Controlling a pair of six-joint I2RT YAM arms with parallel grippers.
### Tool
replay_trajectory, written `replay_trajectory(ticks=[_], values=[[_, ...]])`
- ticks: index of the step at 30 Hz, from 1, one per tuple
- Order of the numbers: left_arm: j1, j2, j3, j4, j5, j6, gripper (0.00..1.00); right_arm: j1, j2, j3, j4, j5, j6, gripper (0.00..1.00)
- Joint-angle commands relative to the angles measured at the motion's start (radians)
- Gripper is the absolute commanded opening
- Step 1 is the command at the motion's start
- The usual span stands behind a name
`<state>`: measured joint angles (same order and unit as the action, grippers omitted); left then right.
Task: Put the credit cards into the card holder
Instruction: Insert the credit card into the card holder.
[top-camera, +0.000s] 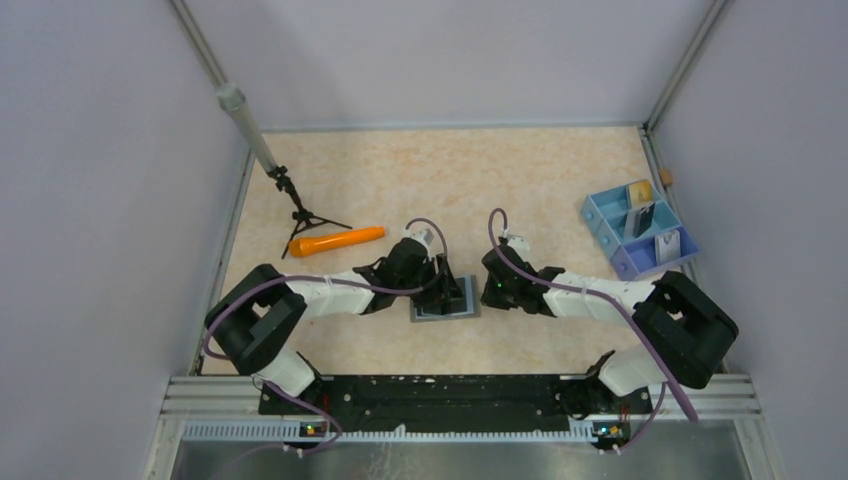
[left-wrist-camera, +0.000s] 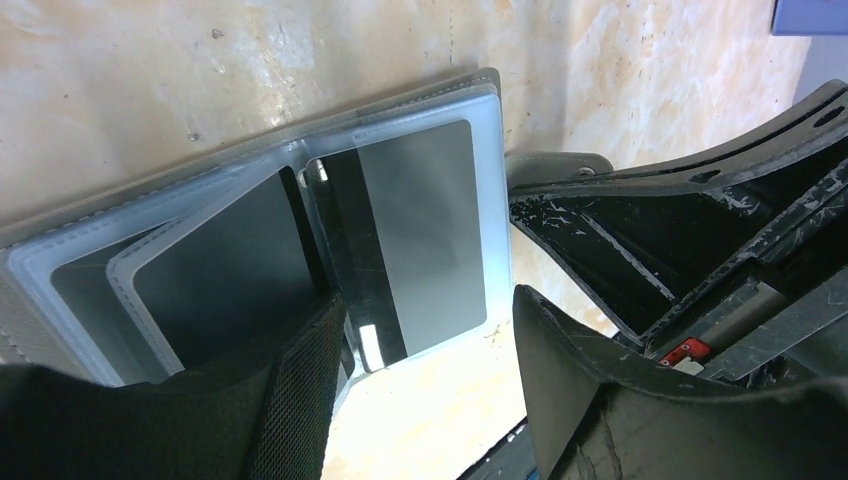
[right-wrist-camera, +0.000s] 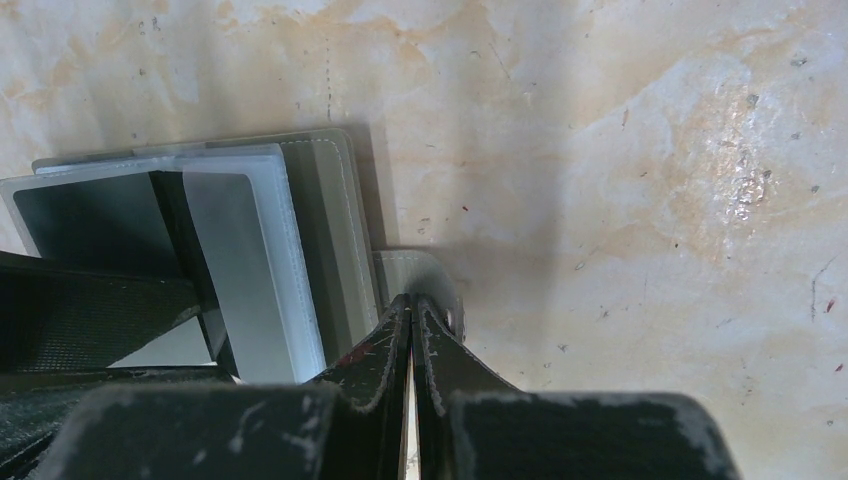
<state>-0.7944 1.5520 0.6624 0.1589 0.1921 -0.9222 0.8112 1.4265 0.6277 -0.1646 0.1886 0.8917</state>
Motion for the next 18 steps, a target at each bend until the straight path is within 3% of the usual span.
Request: replay_trajectory(ticks=[1,18], values=[[-0.004,0.013,-0.012,0.022,0.011,-0.014,0.64,0.002,-0.016,-0.017,-0.023,-0.001,-0.002,0.0],[-0.017,0.034,0.005,0.143,0.036,-0.048,0.63,0.003,-0.038,-0.033,-0.015,0.0,0.013,0.0]])
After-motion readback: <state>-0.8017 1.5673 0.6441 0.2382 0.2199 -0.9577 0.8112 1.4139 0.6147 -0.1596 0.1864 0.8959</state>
